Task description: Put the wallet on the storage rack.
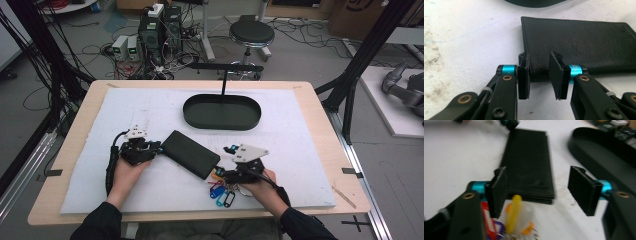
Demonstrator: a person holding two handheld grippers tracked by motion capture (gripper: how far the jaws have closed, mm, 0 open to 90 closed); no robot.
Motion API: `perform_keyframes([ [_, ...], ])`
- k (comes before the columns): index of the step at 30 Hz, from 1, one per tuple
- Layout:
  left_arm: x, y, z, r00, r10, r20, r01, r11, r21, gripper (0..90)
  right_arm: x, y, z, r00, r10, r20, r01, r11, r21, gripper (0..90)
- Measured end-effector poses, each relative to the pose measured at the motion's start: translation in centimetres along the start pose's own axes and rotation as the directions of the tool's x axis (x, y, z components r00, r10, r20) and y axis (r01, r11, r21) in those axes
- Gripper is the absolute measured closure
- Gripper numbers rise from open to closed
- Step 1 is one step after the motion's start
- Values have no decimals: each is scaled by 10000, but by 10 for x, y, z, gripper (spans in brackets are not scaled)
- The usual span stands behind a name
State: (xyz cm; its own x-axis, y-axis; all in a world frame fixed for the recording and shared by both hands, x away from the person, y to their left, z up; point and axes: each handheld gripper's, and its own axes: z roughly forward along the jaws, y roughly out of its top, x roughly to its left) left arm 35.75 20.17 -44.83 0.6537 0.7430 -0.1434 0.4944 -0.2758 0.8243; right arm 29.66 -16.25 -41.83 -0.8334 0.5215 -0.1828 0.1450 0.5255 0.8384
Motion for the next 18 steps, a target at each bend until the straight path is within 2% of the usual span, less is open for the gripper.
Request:
perform_keyframes([
  [1, 0, 0, 0, 10000, 0, 0, 0, 10000, 0, 681, 0, 0, 0, 10000, 0, 0, 0, 10000, 0, 358],
  [2, 1, -1, 0, 10000, -72, 8, 72, 10000, -22, 681, 4, 1, 5, 9997, -237, -67, 238, 9996, 170, 372],
  [5, 2, -3, 0, 9999, -101, -47, 102, 9995, 306, 607, 15, 5, 18, 9978, -563, -338, 581, 9968, 553, 414],
  [6, 4, -4, 0, 9996, -282, -88, 285, 9991, 315, 566, 20, 7, 25, 9957, -803, -465, 837, 9935, 771, 440],
  [7, 4, -4, 0, 9996, -282, -88, 285, 9991, 315, 543, 20, 7, 25, 9957, -803, -465, 837, 9935, 771, 440],
  [8, 5, -4, 0, 9991, -420, -116, 423, 9988, 259, 533, 24, 9, 32, 9938, -874, -683, 949, 9888, 1151, 450],
  [9, 5, -4, 0, 9991, -420, -116, 423, 9988, 259, 519, 24, 9, 32, 9938, -874, -683, 949, 9888, 1151, 450],
  [10, 5, -4, 1, 9983, -547, -196, 551, 9982, 250, 505, 27, 10, 39, 9917, -993, -812, 1106, 9827, 1489, 449],
  [11, 5, -4, 1, 9983, -547, -196, 551, 9982, 250, 503, 27, 10, 39, 9917, -993, -812, 1106, 9827, 1489, 449],
  [13, 5, -4, 0, 9986, -496, -196, 501, 9983, 283, 502, 31, 12, 45, 9892, -1169, -883, 1322, 9720, 1942, 450],
  [14, 5, -4, 0, 9983, -533, -231, 539, 9982, 256, 498, 34, 14, 51, 9848, -1521, -835, 1682, 9547, 2456, 451],
  [15, 5, -4, 0, 9983, -533, -231, 539, 9982, 256, 489, 34, 14, 51, 9848, -1521, -835, 1682, 9547, 2456, 451],
  [16, 6, -4, 0, 9981, -558, -243, 563, 9982, 224, 485, 38, 17, 53, 9764, -2047, -684, 2157, 9374, 2734, 483],
  [17, 6, -4, 0, 9981, -558, -243, 563, 9982, 224, 484, 38, 17, 53, 9764, -2047, -684, 2157, 9374, 2734, 483],
  [18, 6, -4, -1, 9974, -678, -228, 680, 9976, 92, 480, 39, 21, 53, 9737, -2146, -764, 2276, 9290, 2917, 535],
])
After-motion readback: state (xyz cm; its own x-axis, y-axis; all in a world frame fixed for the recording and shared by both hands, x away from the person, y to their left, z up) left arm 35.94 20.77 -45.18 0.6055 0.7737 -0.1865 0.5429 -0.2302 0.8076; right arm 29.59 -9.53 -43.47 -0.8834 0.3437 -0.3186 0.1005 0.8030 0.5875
